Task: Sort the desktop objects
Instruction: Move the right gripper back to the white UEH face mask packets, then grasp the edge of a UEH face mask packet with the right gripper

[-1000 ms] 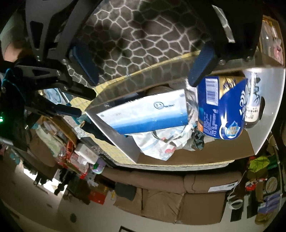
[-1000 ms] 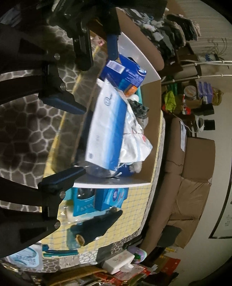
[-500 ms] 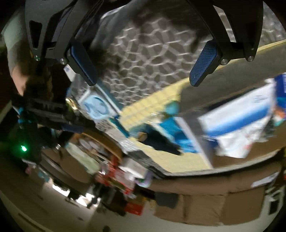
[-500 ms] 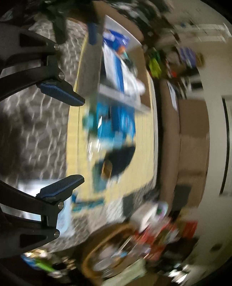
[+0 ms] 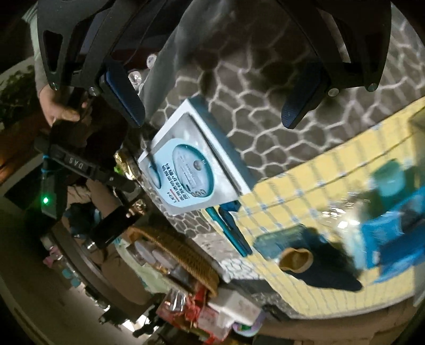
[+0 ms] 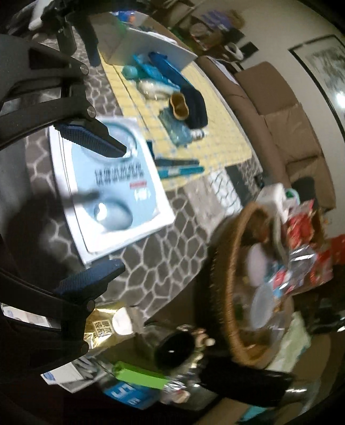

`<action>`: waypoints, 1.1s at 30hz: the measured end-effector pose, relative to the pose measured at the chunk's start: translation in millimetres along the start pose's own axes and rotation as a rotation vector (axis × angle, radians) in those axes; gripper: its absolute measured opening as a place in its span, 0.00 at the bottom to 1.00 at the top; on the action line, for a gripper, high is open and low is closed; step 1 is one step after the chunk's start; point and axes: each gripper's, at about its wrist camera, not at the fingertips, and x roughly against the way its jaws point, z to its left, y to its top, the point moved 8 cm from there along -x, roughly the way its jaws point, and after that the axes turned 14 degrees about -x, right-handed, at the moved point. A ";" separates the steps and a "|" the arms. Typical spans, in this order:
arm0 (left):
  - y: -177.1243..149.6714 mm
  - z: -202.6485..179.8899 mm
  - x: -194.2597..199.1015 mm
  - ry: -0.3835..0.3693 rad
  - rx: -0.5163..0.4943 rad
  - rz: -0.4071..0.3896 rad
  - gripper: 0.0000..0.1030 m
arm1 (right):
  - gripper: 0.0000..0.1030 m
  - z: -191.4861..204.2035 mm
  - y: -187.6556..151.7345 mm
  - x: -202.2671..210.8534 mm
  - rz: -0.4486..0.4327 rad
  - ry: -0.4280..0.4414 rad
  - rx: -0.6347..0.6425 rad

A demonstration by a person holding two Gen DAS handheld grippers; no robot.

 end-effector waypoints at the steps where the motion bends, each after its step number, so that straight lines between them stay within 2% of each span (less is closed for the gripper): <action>1: 1.8 -0.8 -7.9 0.000 0.003 0.006 1.00 | 0.79 -4.2 -0.1 -4.1 0.006 0.005 -0.009; 8: 7.9 -3.9 -46.2 0.004 0.014 0.042 1.00 | 0.79 -17.0 7.3 -24.1 0.008 0.084 -0.052; 13: 7.0 -2.1 -61.4 -0.010 0.043 0.058 1.00 | 0.79 -16.4 8.8 -41.0 0.043 0.111 -0.062; 16: 6.8 -2.5 -65.5 -0.019 0.052 0.061 1.00 | 0.69 -9.6 1.7 -44.9 0.066 0.144 -0.050; 25: 7.8 -1.0 -67.8 -0.040 0.083 0.051 1.00 | 0.69 4.4 -16.6 -39.3 0.024 0.067 0.065; 28: 6.9 1.5 -64.5 -0.042 0.101 0.043 1.00 | 0.65 7.6 -21.0 -35.9 -0.011 0.017 0.111; 30: 6.2 3.1 -63.2 -0.048 0.114 0.038 1.00 | 0.63 10.4 -22.4 -32.6 -0.028 0.036 0.107; 33: 6.0 3.3 -64.0 -0.059 0.117 0.041 1.00 | 0.62 14.7 -27.6 -36.4 -0.006 0.056 0.111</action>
